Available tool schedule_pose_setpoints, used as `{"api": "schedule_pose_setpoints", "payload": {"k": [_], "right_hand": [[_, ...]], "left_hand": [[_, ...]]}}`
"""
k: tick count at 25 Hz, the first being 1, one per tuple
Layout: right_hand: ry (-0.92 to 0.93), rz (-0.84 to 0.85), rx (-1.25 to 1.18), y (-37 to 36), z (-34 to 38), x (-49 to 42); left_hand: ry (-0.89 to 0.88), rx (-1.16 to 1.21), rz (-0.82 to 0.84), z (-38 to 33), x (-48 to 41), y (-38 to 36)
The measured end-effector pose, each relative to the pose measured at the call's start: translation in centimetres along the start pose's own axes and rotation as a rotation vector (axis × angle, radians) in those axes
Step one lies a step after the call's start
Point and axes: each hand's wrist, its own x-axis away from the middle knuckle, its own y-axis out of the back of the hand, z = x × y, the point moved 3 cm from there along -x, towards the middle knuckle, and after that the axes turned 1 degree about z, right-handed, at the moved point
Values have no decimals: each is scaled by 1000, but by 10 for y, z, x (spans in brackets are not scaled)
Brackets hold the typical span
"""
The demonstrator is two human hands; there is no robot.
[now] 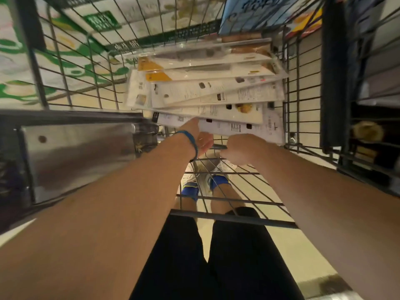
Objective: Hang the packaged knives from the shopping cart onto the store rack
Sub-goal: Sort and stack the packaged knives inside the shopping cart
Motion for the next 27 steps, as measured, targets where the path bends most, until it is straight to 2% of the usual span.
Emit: {"api": "schedule_pose_setpoints", "payload": {"k": [3, 7, 9, 11, 12, 14, 15, 16, 17, 18, 20, 22, 24, 27], "right_hand": [[-23, 12, -33, 3, -9, -3], [-117, -124, -161, 9, -32, -5], [-135, -148, -199, 7, -32, -7], [-162, -235, -351, 9, -27, -11], [-192, -309, -517, 14, -22, -14], [-299, -443, -1216, 26, -9, -20], [-349, -448, -1569, 29, 0, -23], [-369, -404, -1769, 33, 11, -27], [-345, -348, -1831, 38, 22, -32], [-317, -294, -1849, 41, 33, -38], [-315, -254, -1803, 44, 41, -49], [-340, -259, -1665, 51, 42, -59], [-343, -278, -1572, 59, 41, -62], [-309, -356, -1634, 66, 40, -47]], "left_hand": [[-22, -22, 7, -3, -11, 2], [17, 6, 21, -8, -19, 6], [35, 99, 43, -5, -23, 1], [69, 322, 102, -6, -19, -14], [75, 359, 108, -6, -15, -22], [115, 252, 106, -4, 0, -30], [132, 242, 150, -2, 10, -31], [132, 260, 198, -3, 17, -29], [137, 284, 217, -6, 22, -24], [112, 240, 185, -10, 22, -15], [-7, -3, -28, -23, 20, 5], [-132, -99, -149, -36, 17, 20], [-169, -46, -93, -43, 14, 27], [-180, -73, -6, -36, 15, 23]]}}
